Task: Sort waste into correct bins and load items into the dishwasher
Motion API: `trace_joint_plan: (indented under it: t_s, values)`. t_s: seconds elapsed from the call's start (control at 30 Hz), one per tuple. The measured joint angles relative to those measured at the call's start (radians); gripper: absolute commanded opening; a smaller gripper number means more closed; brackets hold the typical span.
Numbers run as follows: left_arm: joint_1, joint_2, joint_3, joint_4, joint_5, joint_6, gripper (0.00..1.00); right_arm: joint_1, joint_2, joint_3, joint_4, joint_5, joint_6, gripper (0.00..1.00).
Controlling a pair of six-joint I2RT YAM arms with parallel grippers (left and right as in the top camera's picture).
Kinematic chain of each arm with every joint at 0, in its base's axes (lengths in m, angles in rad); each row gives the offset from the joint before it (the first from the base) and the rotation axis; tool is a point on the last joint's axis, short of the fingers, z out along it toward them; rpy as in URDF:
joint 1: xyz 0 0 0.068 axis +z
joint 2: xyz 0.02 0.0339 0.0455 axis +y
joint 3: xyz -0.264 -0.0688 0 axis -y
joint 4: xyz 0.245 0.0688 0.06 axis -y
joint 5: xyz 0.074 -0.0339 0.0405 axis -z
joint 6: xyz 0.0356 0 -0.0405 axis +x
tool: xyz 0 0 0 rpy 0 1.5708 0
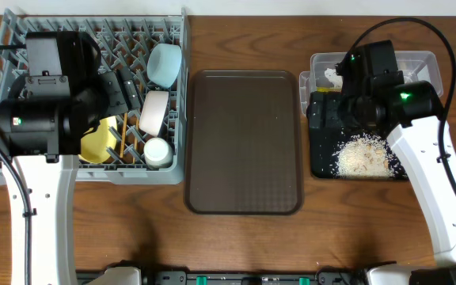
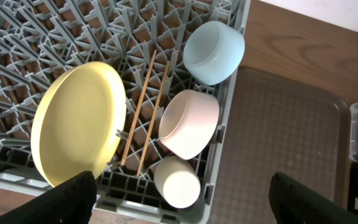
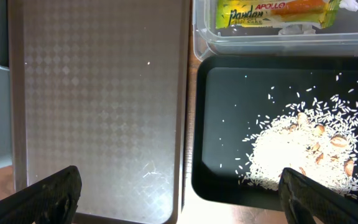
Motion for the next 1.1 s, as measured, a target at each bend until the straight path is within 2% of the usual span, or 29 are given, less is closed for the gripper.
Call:
trace_joint_plan:
  t_s: [0.03,0.07,0.23,0.37,0.47,0.53,0.73,0.83,0.97,1.1]
  values:
    - [0.000,0.000,0.000,0.000,0.000,0.000,0.90,0.000,0.000,0.000,0.000,0.000,0.000,0.99]
    - [0.000,0.000,0.000,0.000,0.000,0.000,0.97,0.000,0.000,0.000,0.000,0.000,0.000,0.99]
    - [0.000,0.000,0.000,0.000,0.003,-0.003,0.97,0.001,-0.026,-0.001,-0.005,0.012,-0.008,0.99]
    - [0.000,0.000,0.000,0.000,0.003,-0.003,0.98,0.007,-0.153,-0.006,0.002,0.040,-0.027,0.99]
    - [0.000,0.000,0.000,0.000,0.003,-0.003,0.98,0.008,-0.296,-0.034,0.100,0.063,-0.077,0.99]
    - [0.000,0.000,0.000,0.000,0.003,-0.003,0.98,0.004,-0.394,-0.097,0.225,0.072,-0.120,0.99]
    - [0.000,0.000,0.000,-0.001,0.003,-0.003,0.98,-0.042,-0.684,-0.500,0.700,0.071,-0.219,0.99]
    - [0.000,0.000,-0.001,-0.002,0.003,-0.003,0.98,-0.071,-0.816,-0.733,0.872,0.038,-0.267,0.99]
    - [0.000,0.000,-0.001,-0.001,0.003,-0.003,0.98,-0.100,-1.010,-1.008,0.968,0.004,-0.308,0.99]
    - [0.000,0.000,-0.001,-0.001,0.003,-0.003,0.98,-0.126,-1.186,-1.198,1.025,-0.021,-0.325,0.99]
